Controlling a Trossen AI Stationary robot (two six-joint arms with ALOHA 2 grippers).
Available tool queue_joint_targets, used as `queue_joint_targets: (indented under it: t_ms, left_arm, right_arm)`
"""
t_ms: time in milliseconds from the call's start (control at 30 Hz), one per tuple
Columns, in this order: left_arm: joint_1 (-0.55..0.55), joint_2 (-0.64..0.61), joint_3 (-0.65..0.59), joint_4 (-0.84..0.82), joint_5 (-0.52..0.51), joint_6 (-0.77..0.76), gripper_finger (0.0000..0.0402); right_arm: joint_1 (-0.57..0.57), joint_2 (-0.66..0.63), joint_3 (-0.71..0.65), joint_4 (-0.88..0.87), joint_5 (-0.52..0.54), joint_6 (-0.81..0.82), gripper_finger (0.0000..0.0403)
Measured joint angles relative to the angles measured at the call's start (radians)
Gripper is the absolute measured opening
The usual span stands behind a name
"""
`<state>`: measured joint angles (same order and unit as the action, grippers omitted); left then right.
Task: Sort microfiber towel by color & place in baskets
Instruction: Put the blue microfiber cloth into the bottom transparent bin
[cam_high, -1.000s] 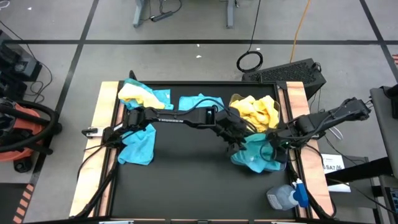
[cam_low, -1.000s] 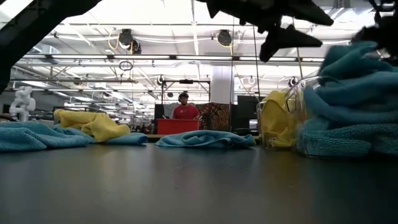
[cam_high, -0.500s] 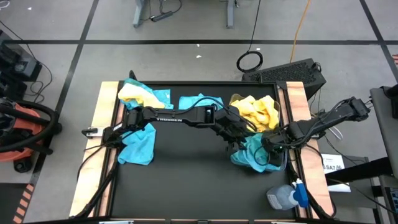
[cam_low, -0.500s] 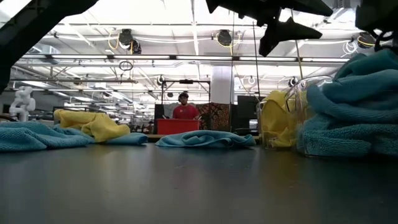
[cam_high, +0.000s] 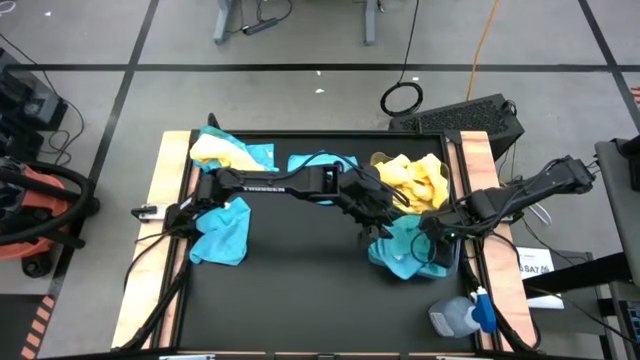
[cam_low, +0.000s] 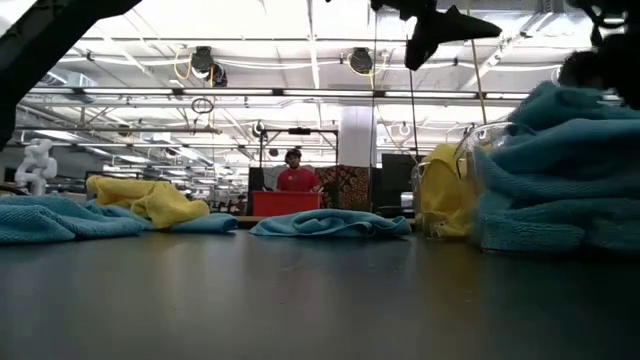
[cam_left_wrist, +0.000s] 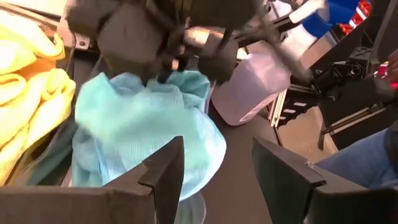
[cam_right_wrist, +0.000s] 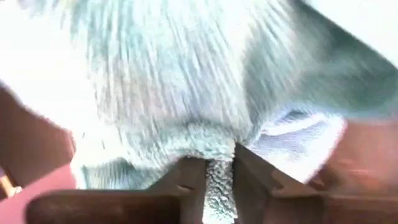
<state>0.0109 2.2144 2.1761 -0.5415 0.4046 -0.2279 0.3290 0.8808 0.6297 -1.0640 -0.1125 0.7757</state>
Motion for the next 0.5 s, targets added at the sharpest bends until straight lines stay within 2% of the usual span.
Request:
queue_joint_targets:
  t_ms: [333,500]
  left_arm:
    - [0.000,-0.023,0.000,-0.031,0.003,0.001,0.0193]
    - [0.000,-0.041,-0.001,-0.047,0.005,0.007,0.0193]
  right_arm:
    - [0.000,-0.033,0.214,-0.130,0.031,-0.024,0.0181]
    - [0.000,-0.044,0.309,-0.150,0.070,-0.042,0.0212]
